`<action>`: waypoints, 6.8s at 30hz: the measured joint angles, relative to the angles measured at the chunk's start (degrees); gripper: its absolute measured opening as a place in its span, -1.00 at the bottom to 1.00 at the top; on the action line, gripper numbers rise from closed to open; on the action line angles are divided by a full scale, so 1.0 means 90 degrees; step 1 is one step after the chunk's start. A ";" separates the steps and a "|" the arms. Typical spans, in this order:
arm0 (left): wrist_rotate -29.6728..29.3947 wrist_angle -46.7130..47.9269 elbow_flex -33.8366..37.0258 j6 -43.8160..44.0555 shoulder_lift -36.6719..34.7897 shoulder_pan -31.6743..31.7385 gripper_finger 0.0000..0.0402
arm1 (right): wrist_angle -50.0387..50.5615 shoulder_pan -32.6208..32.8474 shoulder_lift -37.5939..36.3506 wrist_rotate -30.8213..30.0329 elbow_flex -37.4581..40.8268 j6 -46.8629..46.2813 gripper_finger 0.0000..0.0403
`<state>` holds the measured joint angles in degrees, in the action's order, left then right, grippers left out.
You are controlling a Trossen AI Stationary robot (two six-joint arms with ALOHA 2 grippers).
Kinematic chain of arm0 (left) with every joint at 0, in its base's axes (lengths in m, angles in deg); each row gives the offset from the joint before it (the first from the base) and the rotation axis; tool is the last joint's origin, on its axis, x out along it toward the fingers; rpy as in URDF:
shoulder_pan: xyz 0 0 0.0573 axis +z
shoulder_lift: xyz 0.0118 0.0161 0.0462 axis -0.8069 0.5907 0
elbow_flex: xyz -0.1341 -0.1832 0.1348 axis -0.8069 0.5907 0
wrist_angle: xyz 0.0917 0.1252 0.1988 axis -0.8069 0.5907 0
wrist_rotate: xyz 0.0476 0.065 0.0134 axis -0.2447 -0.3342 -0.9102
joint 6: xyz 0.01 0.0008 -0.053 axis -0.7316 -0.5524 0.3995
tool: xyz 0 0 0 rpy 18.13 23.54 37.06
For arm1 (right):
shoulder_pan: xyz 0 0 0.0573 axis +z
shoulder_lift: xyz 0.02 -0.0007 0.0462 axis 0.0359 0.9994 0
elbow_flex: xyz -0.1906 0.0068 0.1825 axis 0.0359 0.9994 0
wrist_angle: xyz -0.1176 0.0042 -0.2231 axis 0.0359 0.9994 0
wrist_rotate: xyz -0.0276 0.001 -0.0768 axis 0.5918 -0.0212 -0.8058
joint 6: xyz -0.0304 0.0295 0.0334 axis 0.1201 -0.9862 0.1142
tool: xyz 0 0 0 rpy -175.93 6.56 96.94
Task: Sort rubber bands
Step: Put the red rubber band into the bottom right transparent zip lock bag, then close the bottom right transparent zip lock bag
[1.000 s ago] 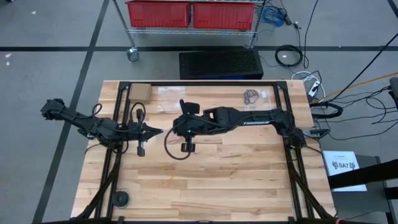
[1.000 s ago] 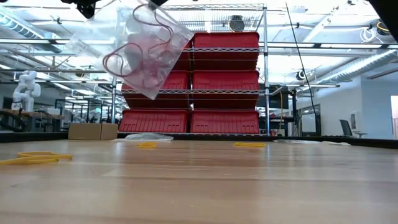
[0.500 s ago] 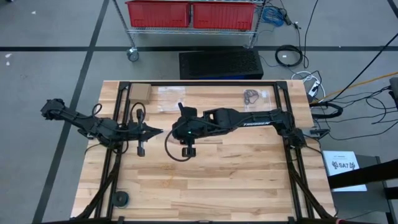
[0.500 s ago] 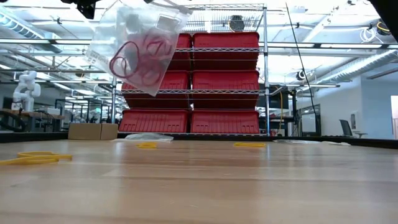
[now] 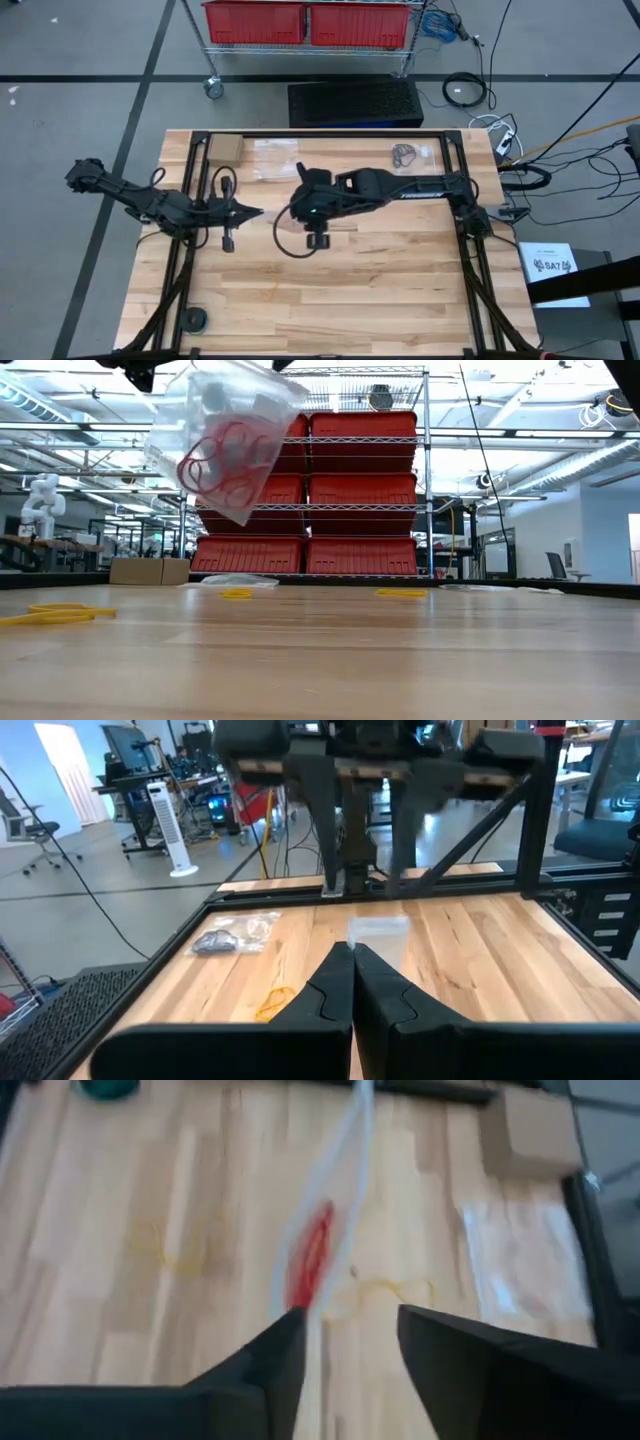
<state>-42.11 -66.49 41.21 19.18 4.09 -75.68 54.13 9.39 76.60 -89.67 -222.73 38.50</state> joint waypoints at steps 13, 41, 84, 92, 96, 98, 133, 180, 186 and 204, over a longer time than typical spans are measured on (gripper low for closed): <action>-0.0039 -0.0008 0.0000 0.0095 0.0136 0.0005 -1.00 | 0.1564 0.0576 -0.0192 -0.0658 0.0240 -0.0048 -0.99; -0.0213 -0.0117 -0.0005 0.0722 0.1148 0.0122 -1.00 | -0.6982 0.1235 -0.4244 -0.0810 0.9399 -0.1250 -1.00; 0.2944 -0.1990 -0.2623 0.0924 0.6929 0.0813 -0.26 | -0.5171 0.2735 -0.4510 -0.0941 0.9969 -0.5272 -1.00; 0.3096 -0.1050 -0.2620 0.1263 0.6944 0.1634 -0.46 | -0.5680 0.2735 -0.3269 -0.0348 0.9969 -0.5353 -1.00; 0.3217 -0.0802 -0.2618 0.1228 0.6948 0.1910 -0.77 | -0.5827 0.2707 -0.2818 -0.0065 0.9969 -0.5442 -1.00; 0.3312 -0.0801 -0.2613 0.1224 0.6948 0.2016 -0.92 | -0.5876 0.2663 -0.2712 0.0018 0.9959 -0.5466 -1.00; 0.3306 -0.2149 -0.1893 0.1431 0.7272 0.2028 -0.99 | -0.5924 0.1299 -0.3534 -0.0684 0.9979 -0.4454 -1.00; 0.3501 -0.2815 -0.1897 0.2937 0.7856 0.2557 -0.99 | -0.7937 0.2461 -0.2550 0.0283 0.9967 -0.5150 -1.00; 0.3393 -0.3154 -0.1902 0.2774 0.7825 0.2844 -0.99 | -0.7996 0.2465 -0.2165 0.0426 0.9970 -0.5381 -1.00; 0.4056 -0.1922 -0.1880 0.2778 0.7864 0.2281 -0.99 | -0.5187 0.2035 -0.3180 -0.0033 0.9976 -0.5525 -1.00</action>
<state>-5.61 -83.79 24.29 44.18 74.86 -55.15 7.45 27.70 47.99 -89.97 -132.94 -11.23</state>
